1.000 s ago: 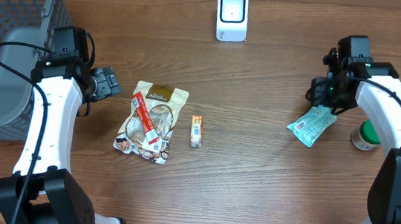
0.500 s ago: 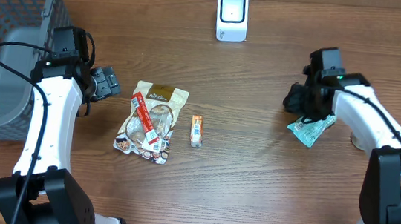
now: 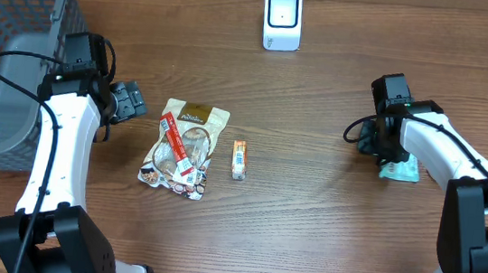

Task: Scan the item barcode
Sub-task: 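Release the wipes pack and move the right gripper left toward the orange pack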

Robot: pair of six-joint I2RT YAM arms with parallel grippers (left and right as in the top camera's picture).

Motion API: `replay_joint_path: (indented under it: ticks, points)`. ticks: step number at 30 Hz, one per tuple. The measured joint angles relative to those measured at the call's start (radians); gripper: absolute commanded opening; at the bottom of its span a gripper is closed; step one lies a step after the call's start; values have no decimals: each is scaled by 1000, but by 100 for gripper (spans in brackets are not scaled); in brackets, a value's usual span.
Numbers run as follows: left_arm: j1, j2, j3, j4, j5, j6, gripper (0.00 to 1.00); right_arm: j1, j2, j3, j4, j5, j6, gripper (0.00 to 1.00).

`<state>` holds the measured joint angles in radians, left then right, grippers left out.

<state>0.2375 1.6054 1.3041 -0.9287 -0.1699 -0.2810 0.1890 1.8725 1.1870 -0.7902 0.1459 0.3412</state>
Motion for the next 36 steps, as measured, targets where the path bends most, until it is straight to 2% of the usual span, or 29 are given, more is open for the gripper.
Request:
replay_joint_path:
  ticks: [19, 23, 27, 32, 36]
  points:
    - [0, 0, 0, 0, 0, 0, 100, -18, 0, 1, 2, 199, -1, 38]
    - [0, 0, 0, 0, 0, 0, 100, -8, 0, 39, -63, 132, -2, 40]
    - [0, 0, 0, 0, 0, 0, 100, 39, 0, 139, -81, -13, -2, 44]
    - [0, 0, 0, 0, 0, 0, 100, 142, 0, 187, -49, -225, -1, 49]
    - [0, 0, 0, 0, 0, 0, 100, 251, 0, 187, -30, -316, 19, 49]
